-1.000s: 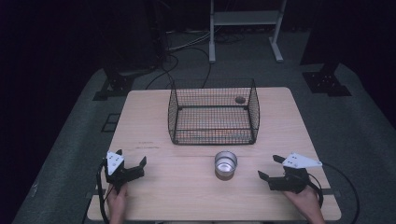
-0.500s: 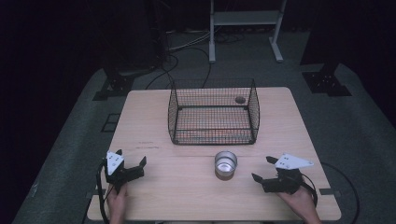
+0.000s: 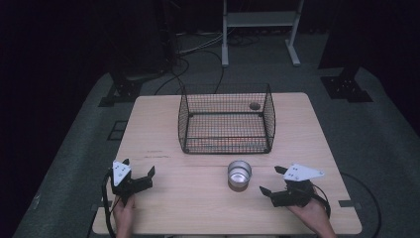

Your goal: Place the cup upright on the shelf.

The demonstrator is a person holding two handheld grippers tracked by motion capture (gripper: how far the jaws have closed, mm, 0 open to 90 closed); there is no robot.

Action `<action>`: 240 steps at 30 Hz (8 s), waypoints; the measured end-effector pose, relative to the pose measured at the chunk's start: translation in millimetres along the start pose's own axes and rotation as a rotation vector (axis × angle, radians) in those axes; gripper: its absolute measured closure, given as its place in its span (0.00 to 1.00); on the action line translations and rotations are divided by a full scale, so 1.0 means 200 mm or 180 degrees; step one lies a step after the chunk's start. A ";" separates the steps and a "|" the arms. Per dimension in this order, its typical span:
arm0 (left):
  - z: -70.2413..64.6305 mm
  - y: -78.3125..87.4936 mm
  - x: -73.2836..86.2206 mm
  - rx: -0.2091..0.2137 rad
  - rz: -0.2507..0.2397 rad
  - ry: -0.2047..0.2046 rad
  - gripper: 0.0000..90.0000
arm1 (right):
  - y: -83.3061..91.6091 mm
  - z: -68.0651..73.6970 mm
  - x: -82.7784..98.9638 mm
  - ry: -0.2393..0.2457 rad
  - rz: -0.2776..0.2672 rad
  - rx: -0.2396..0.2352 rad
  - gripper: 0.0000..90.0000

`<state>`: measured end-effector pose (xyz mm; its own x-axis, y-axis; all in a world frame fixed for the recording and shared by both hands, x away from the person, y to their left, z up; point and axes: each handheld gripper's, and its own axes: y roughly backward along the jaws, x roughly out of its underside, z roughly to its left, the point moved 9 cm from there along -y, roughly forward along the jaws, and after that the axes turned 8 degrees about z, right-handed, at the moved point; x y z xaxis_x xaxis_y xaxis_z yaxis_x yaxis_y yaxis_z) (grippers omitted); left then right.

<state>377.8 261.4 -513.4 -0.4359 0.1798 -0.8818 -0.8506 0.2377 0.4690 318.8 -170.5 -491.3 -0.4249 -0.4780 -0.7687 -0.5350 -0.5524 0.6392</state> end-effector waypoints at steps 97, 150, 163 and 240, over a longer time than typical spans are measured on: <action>0.00 0.00 0.00 0.0018 -0.0020 0.0029 0.00 | -0.40 0.16 -0.17 0.0006 0.0315 -0.0232 0.20; 0.00 0.00 0.00 0.0025 -0.0020 0.0040 0.00 | -0.10 0.03 -0.65 0.0268 0.0133 -0.0499 0.20; 0.01 0.00 0.00 0.0035 -0.0037 0.0058 0.00 | -0.11 0.00 -0.78 0.0321 0.0131 -0.0502 0.20; 0.01 0.01 0.00 0.0057 -0.0057 0.0070 0.00 | -0.63 -0.37 -1.26 -0.0076 0.0365 -0.0286 0.20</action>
<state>377.3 264.4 -511.5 -0.4273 0.1543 -0.8908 -0.8530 0.2578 0.4538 547.2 -31.8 -376.0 -0.4975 -0.5257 -0.6900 -0.4148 -0.5545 0.7215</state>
